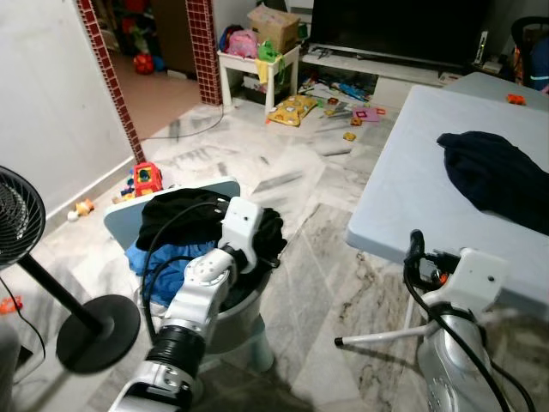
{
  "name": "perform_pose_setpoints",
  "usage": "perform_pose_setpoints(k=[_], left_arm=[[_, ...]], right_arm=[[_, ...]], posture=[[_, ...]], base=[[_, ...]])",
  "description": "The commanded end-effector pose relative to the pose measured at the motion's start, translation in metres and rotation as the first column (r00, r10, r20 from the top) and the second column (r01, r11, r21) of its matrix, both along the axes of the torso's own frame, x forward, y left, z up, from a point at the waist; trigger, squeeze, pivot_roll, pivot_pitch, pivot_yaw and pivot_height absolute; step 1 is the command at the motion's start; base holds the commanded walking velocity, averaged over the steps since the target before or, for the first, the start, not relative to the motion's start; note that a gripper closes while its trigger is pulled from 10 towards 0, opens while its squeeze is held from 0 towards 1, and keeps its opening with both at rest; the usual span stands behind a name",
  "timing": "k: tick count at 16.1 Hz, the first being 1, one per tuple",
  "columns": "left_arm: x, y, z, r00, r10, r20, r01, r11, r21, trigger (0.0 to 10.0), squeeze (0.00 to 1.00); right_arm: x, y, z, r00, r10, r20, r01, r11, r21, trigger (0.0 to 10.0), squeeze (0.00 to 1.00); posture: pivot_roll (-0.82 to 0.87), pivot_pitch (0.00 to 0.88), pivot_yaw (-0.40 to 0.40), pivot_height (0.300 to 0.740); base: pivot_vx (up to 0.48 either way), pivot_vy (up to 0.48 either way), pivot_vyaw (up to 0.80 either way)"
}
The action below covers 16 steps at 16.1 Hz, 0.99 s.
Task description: Hang hanger
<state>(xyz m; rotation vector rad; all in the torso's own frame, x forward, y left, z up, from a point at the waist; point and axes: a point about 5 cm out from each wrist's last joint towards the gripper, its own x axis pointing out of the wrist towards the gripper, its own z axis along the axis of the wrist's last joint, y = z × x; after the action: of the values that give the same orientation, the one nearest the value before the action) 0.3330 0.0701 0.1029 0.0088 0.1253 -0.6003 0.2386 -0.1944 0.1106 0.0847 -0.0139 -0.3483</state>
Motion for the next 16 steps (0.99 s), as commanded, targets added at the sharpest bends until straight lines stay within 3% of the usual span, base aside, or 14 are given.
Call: perform_pose_setpoints(k=[1, 11, 16], left_arm=[[-0.001, 0.004, -0.002, 1.000, 0.019, -0.009, -0.019, 1.000, 0.002, 10.0, 0.00], [0.001, -0.001, -0.001, 0.998, 0.040, -0.038, -0.041, 0.999, -0.017, 10.0, 0.00], [0.002, -0.001, 0.000, 0.997, 0.060, -0.050, -0.061, 0.998, -0.028, 10.0, 0.00]], right_arm=[[-0.003, 0.006, 0.006, 0.999, 0.027, 0.021, -0.028, 0.999, 0.025, 10.0, 0.00], [-0.013, -0.006, 0.009, 0.999, 0.032, -0.031, -0.032, 0.999, 0.000, 10.0, 0.00], [-0.011, -0.002, 0.009, 0.998, 0.049, -0.042, -0.049, 0.999, 0.002, 10.0, 0.00]], posture=[[0.00, 0.000, -0.039, 0.740], [-0.03, 0.000, -0.061, 0.740], [-0.03, 0.000, -0.066, 0.740]], base=[[0.000, 0.000, 0.00], [0.000, 0.000, 0.00], [-0.259, 0.000, 0.00]])
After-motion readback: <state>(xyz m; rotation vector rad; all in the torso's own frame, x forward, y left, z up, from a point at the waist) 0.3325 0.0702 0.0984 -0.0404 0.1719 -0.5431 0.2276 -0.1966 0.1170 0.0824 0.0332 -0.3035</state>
